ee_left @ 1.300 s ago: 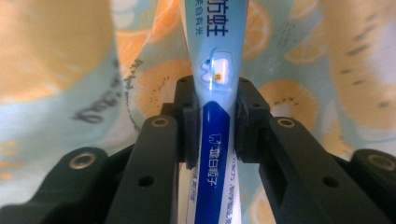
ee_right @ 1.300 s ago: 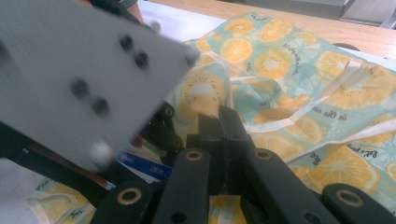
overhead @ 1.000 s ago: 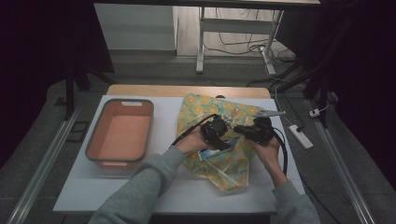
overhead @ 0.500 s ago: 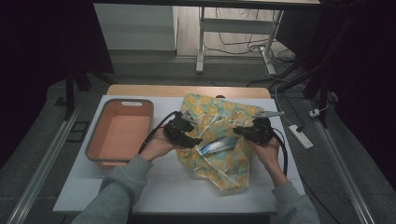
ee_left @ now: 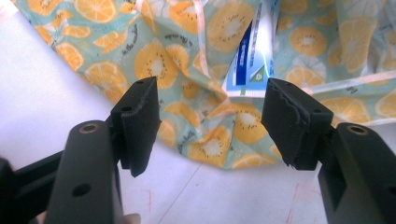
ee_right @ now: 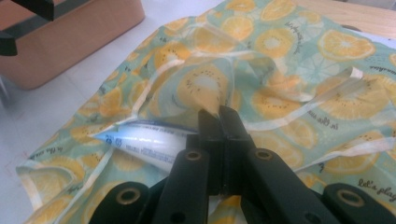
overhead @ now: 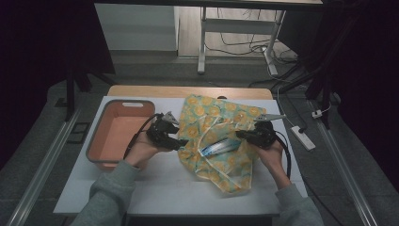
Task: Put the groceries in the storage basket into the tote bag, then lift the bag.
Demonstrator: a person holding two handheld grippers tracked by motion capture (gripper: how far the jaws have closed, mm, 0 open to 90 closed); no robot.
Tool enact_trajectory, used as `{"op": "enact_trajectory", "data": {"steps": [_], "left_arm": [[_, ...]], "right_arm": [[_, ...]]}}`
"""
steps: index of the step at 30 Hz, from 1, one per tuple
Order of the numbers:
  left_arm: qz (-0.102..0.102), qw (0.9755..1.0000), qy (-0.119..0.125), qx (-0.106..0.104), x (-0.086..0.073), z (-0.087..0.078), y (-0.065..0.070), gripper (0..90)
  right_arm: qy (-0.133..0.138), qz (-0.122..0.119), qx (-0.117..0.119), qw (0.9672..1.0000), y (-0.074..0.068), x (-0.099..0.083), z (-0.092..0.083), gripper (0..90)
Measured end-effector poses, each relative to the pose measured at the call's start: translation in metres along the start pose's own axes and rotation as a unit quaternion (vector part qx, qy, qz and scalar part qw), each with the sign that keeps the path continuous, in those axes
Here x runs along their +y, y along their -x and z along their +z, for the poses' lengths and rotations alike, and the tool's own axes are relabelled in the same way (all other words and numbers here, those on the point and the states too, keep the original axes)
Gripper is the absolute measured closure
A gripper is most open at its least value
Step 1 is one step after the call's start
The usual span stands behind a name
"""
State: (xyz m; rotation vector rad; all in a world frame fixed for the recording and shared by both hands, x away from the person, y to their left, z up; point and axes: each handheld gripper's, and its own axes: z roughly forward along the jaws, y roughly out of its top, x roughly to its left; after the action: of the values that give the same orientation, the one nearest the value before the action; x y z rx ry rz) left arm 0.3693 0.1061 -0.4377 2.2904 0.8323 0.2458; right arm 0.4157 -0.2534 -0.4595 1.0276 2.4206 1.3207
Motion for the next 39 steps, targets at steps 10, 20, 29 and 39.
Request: {"op": "enact_trajectory", "data": {"steps": [10, 20, 29, 39], "left_arm": [[-0.002, 0.9998, -0.019, -0.005, 0.009, 0.025, 0.009, 36.0], [0.014, 0.9971, -0.071, 0.023, 0.019, 0.070, 0.028, 36.3], [-0.003, 0.9928, -0.117, 0.024, 0.009, 0.095, 0.025, 58.4], [0.006, 0.9956, -0.093, -0.001, 0.005, 0.071, 0.028, 88.7]], "right_arm": [[-0.003, -0.003, -0.001, 1.0000, 0.003, -0.011, -0.012, 87.9], [-0.001, -0.004, -0.002, 1.0000, 0.004, -0.012, -0.012, 87.4], [-0.002, -0.004, 0.000, 1.0000, 0.004, -0.013, -0.012, 87.5], [0.009, 0.002, -0.012, 0.9999, 0.002, -0.013, -0.021, 57.0]]}}
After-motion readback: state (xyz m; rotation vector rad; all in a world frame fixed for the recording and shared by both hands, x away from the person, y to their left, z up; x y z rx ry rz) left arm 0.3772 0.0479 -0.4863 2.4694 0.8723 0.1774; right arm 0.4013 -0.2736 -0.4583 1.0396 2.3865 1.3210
